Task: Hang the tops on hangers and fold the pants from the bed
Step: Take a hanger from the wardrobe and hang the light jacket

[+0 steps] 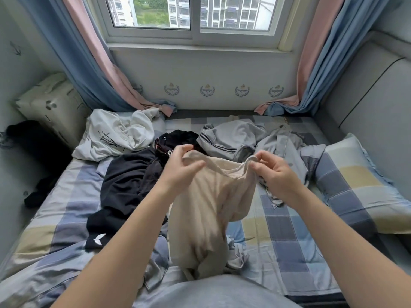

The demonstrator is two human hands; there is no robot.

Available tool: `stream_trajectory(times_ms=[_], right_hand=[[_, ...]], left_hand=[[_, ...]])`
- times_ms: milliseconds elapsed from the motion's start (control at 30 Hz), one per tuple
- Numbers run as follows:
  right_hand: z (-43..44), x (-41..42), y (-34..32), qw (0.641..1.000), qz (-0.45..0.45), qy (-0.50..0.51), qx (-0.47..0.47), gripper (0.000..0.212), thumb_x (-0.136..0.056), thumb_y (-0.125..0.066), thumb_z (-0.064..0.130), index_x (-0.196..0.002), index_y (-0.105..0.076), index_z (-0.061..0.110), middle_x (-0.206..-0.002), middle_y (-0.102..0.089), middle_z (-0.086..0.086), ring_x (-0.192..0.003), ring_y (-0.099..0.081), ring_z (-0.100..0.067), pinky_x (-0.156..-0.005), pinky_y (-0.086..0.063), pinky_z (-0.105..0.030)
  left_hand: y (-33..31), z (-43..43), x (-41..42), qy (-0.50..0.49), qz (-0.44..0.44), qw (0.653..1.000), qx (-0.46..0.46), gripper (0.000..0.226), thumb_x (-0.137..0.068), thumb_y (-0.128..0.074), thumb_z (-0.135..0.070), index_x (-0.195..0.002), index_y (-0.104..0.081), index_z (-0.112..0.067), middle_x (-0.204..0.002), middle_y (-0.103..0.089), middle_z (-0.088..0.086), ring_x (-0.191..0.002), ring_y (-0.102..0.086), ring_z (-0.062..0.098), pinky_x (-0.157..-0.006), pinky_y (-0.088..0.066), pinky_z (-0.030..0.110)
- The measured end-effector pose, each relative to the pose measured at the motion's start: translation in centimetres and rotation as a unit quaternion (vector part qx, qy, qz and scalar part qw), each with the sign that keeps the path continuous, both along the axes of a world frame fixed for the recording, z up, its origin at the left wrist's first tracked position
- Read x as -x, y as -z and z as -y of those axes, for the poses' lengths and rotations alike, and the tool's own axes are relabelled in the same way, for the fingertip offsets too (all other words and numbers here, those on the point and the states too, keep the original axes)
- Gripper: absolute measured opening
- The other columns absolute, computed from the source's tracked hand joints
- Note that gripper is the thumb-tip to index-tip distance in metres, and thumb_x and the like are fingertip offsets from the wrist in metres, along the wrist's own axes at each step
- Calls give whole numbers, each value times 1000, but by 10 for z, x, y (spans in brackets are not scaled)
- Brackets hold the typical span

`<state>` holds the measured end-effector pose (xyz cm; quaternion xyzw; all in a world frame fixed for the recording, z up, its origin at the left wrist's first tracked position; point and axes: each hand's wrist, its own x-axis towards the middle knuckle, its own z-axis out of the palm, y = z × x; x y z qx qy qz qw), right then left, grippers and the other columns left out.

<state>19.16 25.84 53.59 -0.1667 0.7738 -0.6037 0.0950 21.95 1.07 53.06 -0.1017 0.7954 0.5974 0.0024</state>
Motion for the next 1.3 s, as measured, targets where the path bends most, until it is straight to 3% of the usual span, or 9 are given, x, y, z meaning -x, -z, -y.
stream_trajectory(times_ms=[100,200,400,533,667,933,1000,1133,1300], right_hand=[[17,-6,-24,998,-41,-35,26,15,-93,-60,18,-79,-65,21,-70,-55,-1,-66,-48,-15,-59,-38,-23],[27,-9,-36,995,-73,-59,25,11,-92,-64,17,-81,-66,17,-70,-54,-9,-63,-45,-18,-56,-36,-28],[11,-3,-15,999,-7,-43,-9,20,-85,-75,23,-85,-57,17,-59,-57,-1,-50,-43,-12,-44,-32,-19],[-3,-5,23,994,32,-47,-90,14,-77,-77,29,-79,-64,23,-73,-65,2,-60,-50,-5,-56,-41,-19],[-27,-3,57,984,70,-35,-161,17,-79,-78,29,-86,-69,16,-73,-57,3,-67,-50,-11,-65,-39,-31],[-43,-4,50,991,93,51,-87,38,-92,-67,27,-94,-60,-9,-72,-60,-3,-64,-56,-12,-57,-44,-20],[-38,-2,32,994,68,68,-60,28,-98,-63,20,-92,-58,-7,-69,-56,1,-64,-53,-12,-57,-43,-23],[-15,-5,-15,998,15,57,-21,17,-99,-61,14,-97,-65,-2,-82,-57,-11,-75,-50,-23,-69,-39,-40],[9,-14,-53,999,-38,0,3,9,-94,-67,9,-88,-74,8,-78,-70,-6,-73,-61,-11,-66,-50,-24]], left_hand=[[1,-18,-8,158,-31,987,14,76,-80,-84,-22,-145,-45,-26,-131,-54,-11,-113,-56,-6,-96,-46,16],[0,-37,-10,219,-78,972,24,31,-86,-76,-23,-115,-66,-21,-104,-67,-8,-91,-63,7,-82,-49,24],[-20,-31,-8,128,-152,980,-1,23,-102,-52,-7,-79,-53,-5,-53,-47,-13,-46,-31,5,-44,-25,21],[-38,-24,-6,74,-200,976,-38,25,-105,-47,-8,-81,-49,-2,-57,-44,9,-47,-32,10,-42,-25,28],[-45,-12,-3,5,-215,974,-74,27,-105,-46,-10,-79,-47,-11,-52,-37,-17,-45,-30,1,-43,-26,15],[-23,7,10,-193,-138,969,-64,21,-104,-46,-14,-83,-48,-18,-72,-45,-9,-59,-44,-1,-52,-37,13],[-18,7,9,-141,-70,987,-21,16,-99,-54,-11,-114,-52,-17,-103,-54,-4,-89,-54,6,-74,-46,15],[-6,-17,3,100,-75,988,91,80,-82,-82,-21,-149,-39,-20,-145,-42,-9,-135,-38,8,-111,-31,25],[8,-65,-7,235,-86,968,-16,34,-81,-77,-25,-113,-66,-20,-101,-70,-13,-96,-63,5,-88,-52,34]])
